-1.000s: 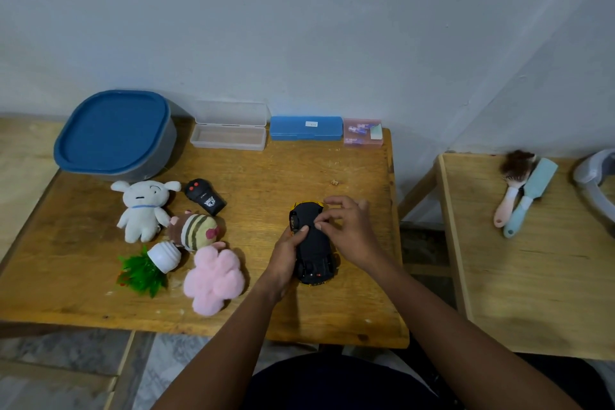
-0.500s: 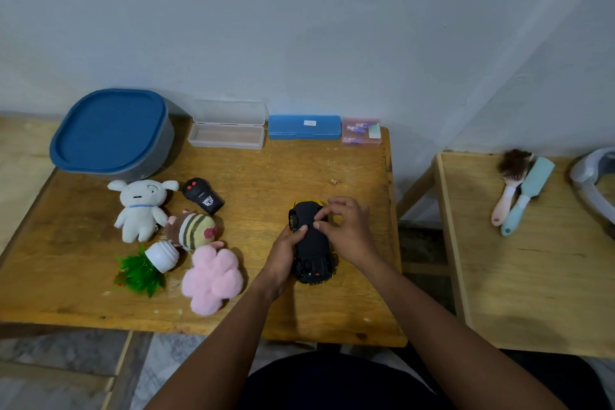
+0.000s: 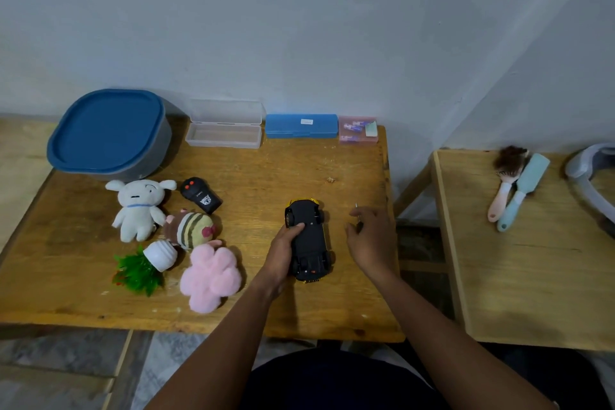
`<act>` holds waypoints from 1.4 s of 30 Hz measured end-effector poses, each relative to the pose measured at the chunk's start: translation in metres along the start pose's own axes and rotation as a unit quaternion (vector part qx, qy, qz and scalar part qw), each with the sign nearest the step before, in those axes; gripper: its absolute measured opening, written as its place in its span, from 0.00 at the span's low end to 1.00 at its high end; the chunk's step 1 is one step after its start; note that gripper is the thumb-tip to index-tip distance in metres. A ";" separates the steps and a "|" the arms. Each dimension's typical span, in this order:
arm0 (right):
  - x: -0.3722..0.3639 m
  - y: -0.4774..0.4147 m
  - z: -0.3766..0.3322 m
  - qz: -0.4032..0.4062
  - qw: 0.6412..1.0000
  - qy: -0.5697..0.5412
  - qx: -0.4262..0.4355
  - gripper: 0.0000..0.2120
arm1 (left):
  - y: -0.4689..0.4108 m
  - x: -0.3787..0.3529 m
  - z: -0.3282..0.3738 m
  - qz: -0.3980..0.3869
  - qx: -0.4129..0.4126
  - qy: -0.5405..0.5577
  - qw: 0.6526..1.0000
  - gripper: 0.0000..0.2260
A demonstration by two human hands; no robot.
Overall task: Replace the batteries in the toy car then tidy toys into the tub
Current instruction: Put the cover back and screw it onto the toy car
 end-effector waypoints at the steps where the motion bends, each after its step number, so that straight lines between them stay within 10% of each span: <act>1: 0.000 0.003 0.004 -0.008 1.000 0.024 -0.010 0.15 | 0.000 -0.001 0.000 -0.001 -0.002 -0.004 1.000 0.15; 17: 0.025 0.016 -0.066 -0.086 0.968 -0.236 0.014 0.09 | 0.012 0.027 0.017 0.041 -0.049 0.022 0.998 0.16; 42: 0.044 0.029 -0.127 -0.168 0.965 -0.071 0.189 0.08 | 0.031 0.027 0.050 0.062 -0.128 0.034 0.989 0.13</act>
Point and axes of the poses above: each hand's wrist, its own y-axis away from the middle knuckle, its own x-axis out of the back of the hand, z = x × y, the point moved 2 cm from there along -y, towards the middle knuckle, and after that the axes turned 13 degrees about -y, right-handed, at the moved point
